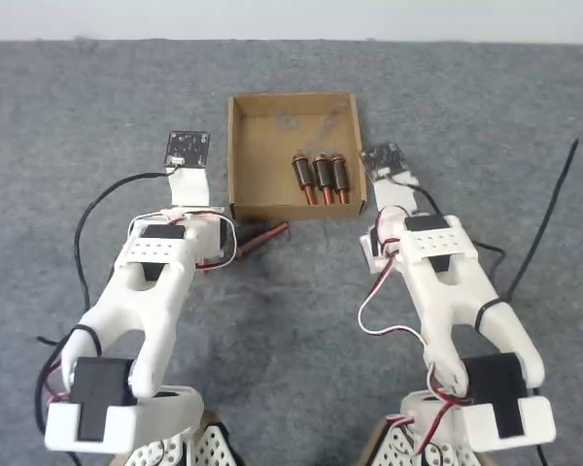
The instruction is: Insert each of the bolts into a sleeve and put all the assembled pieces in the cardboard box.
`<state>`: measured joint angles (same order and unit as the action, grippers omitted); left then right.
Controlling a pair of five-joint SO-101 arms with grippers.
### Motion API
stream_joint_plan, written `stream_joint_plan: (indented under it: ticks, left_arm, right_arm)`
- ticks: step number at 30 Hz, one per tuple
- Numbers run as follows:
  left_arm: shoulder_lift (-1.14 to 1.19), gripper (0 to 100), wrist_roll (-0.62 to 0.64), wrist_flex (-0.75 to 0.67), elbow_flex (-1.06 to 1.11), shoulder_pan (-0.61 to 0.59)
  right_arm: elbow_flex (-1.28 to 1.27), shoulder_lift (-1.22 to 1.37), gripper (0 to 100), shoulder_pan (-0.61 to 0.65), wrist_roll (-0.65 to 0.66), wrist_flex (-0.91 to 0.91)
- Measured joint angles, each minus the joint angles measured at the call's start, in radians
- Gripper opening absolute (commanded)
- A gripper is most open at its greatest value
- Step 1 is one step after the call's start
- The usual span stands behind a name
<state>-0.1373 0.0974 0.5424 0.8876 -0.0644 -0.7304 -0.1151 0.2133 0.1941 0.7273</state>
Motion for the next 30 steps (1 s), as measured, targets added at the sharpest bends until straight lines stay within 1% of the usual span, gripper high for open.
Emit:
stream_joint_plan:
  ticks: [13, 19, 24, 30]
  left_arm:
    - [0.0, 1, 0.0, 0.0, 0.0, 0.0]
    - [0.0, 1, 0.0, 0.0, 0.0, 0.0]
    - [0.0, 1, 0.0, 0.0, 0.0, 0.0]
    - [0.0, 1, 0.0, 0.0, 0.0, 0.0]
  right_arm:
    - [0.003, 0.0, 0.8, 0.005, 0.0, -0.534]
    - [0.003, 0.012, 0.7, 0.005, 0.0, -0.736]
    - [0.005, 0.14, 0.7, 0.017, 0.0, -0.928]
    - [0.005, 0.284, 0.7, 0.023, 0.0, -1.231]
